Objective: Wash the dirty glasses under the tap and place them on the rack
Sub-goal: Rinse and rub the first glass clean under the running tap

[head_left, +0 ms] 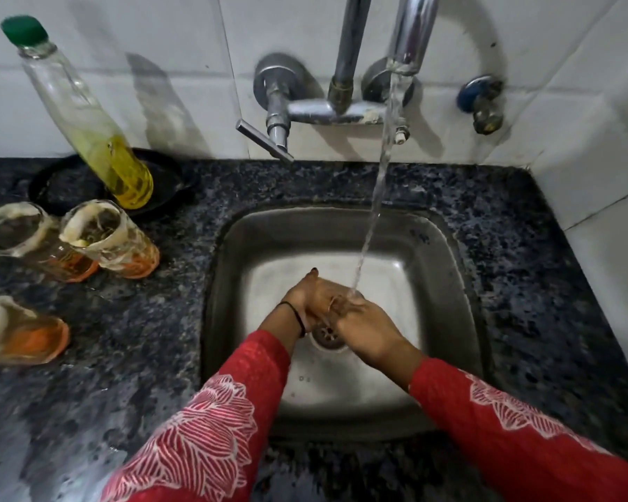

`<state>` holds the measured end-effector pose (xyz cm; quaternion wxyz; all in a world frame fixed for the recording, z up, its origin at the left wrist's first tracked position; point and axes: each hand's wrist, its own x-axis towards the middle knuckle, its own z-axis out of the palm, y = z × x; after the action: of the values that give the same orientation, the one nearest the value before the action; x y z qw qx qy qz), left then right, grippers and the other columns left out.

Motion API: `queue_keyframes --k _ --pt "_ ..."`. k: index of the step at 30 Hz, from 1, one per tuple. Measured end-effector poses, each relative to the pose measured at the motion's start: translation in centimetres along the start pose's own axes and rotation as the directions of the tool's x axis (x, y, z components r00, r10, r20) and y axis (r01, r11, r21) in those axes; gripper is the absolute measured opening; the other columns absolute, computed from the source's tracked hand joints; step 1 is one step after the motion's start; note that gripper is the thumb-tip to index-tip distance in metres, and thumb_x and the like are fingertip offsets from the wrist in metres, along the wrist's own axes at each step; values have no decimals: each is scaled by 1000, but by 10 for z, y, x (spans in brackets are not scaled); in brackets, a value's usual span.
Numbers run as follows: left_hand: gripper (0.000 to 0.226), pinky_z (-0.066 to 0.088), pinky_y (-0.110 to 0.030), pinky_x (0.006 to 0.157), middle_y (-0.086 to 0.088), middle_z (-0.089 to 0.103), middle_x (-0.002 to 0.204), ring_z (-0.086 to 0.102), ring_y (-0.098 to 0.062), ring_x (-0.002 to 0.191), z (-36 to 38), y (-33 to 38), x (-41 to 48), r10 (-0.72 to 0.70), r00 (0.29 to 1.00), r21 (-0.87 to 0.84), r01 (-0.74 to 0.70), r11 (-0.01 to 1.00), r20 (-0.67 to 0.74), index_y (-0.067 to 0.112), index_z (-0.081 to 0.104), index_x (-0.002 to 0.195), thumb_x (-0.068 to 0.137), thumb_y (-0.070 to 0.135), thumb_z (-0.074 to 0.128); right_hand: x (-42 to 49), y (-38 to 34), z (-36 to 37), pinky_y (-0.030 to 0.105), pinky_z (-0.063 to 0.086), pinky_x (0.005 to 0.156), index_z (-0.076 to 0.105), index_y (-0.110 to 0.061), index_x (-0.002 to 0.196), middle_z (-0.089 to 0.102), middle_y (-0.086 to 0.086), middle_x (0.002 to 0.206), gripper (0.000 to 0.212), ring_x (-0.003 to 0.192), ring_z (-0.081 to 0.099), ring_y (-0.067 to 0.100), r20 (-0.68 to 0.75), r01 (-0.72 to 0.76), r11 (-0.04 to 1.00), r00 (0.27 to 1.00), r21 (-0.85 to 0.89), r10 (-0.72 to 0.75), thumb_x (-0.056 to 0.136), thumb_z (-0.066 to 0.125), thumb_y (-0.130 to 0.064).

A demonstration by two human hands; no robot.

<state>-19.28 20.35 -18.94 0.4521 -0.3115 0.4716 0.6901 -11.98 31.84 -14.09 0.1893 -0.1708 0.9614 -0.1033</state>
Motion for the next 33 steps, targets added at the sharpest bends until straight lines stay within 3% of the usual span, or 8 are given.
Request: queue_keyframes --k 3,7,11,14,18,23,28,33 --pt "62 48 -36 82 -17 70 84 60 -28 86 11 -1 -3 126 992 -53 -125 991 30 -4 64 103 93 52 40 16 -18 -4 30 46 88 55 -11 123 63 12 117 35 110 58 28 -169 -235 889 932 393 321 91 42 -11" --pt "46 44 -31 81 -8 57 91 56 -19 86 23 -4 5 257 964 -114 -248 962 75 9 59 100 87 52 50 33 -41 -24 53 41 101 53 4 122 56 29 125 36 118 51 45 66 -298 290 792 909 607 95 38 -16" --pt "55 46 -28 70 -10 69 63 60 -23 73 24 20 -7 107 991 31 -110 993 85 7 62 84 96 49 30 13 -11 -32 42 35 103 51 2 129 52 23 131 35 124 46 38 -37 -150 941 985 303 169 95 44 -4" --pt "52 45 -26 62 -5 69 60 65 -18 56 26 34 -2 112 986 34 -117 993 125 10 58 85 98 41 18 19 19 -41 28 27 112 49 -12 136 49 5 142 38 135 39 23 -46 -44 998 998 33 46 100 40 -18" --pt "53 48 -34 81 -11 72 85 67 -23 83 31 36 -3 281 958 -221 -262 939 60 10 63 102 96 49 28 33 10 -61 42 42 97 59 -1 121 58 21 124 32 117 52 36 -170 -204 925 948 321 268 93 43 -3" --pt "31 52 -30 71 -8 61 90 60 -19 80 29 32 13 473 866 -197 -498 844 -164 16 60 90 82 45 57 57 -37 -59 41 40 107 63 -2 98 65 12 103 29 103 60 24 73 -11 -107 801 994 594 94 35 2" --pt "56 49 -32 67 -17 69 78 61 -26 75 25 54 -3 204 978 10 -205 979 46 2 63 92 96 48 32 34 4 -34 47 44 100 63 -5 111 64 19 115 29 112 58 30 -283 11 925 953 381 105 93 42 -12" --pt "49 52 -31 67 -10 70 75 66 -22 70 29 48 -1 198 977 -40 -195 980 83 7 64 89 96 47 36 46 7 -49 38 44 90 61 -2 110 60 17 112 25 107 55 29 -239 -1 979 970 203 51 90 46 -4"
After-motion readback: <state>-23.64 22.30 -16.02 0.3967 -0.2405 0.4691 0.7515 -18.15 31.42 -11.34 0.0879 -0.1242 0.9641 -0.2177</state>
